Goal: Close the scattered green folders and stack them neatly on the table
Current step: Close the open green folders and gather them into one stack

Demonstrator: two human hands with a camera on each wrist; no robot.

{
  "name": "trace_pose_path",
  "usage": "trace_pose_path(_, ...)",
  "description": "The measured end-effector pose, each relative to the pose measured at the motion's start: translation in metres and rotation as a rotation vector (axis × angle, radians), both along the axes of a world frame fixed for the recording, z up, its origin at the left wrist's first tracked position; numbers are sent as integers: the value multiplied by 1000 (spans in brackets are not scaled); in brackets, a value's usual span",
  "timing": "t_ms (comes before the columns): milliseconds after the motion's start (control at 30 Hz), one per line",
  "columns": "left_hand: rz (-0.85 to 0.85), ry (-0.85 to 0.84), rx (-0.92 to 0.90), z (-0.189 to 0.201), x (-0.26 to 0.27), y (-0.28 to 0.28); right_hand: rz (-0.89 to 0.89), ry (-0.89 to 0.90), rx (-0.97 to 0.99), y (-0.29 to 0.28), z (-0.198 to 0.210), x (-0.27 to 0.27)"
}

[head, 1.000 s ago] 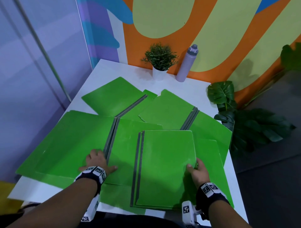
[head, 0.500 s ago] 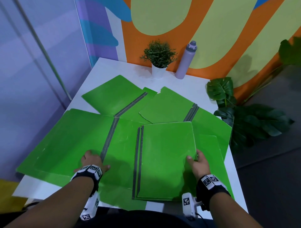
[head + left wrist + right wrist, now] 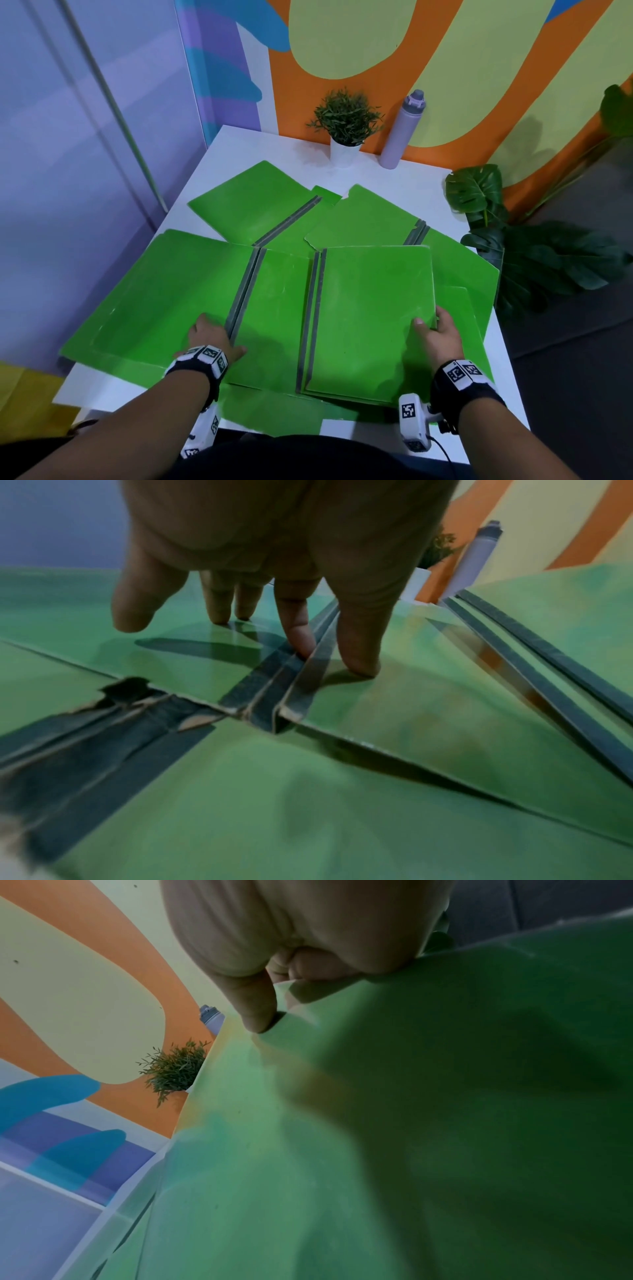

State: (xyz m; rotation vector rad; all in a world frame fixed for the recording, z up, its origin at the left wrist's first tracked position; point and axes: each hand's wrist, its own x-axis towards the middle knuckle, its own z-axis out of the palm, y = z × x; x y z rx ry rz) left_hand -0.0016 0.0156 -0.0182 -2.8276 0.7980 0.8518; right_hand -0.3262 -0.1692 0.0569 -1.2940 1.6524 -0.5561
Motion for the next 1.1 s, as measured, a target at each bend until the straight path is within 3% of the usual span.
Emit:
trace_pose_path(133, 14, 3, -12, 4, -1, 6, -1, -3, 1, 4, -1, 4)
trace_pose_path(233, 79, 30, -140, 18, 3, 2, -18, -30, -2, 5, 0, 5)
trace_pose_path(367, 227, -4, -531, 64, 17, -13, -88, -99, -2, -1, 9, 4)
trace_pose_path(600, 172, -200, -1011, 172, 25, -15, -144, -212, -21, -14, 25, 8)
trace_pose_path(700, 217, -68, -1115, 175, 29, -11, -150, -314, -5, -13, 32, 18)
trace_pose_path(900, 248, 461, -867, 134, 0, -4, -94, -379, 76, -10, 31, 37)
trace_pose_path(1100, 187, 795, -733, 94, -25, -4, 2, -356, 196, 2, 17, 43)
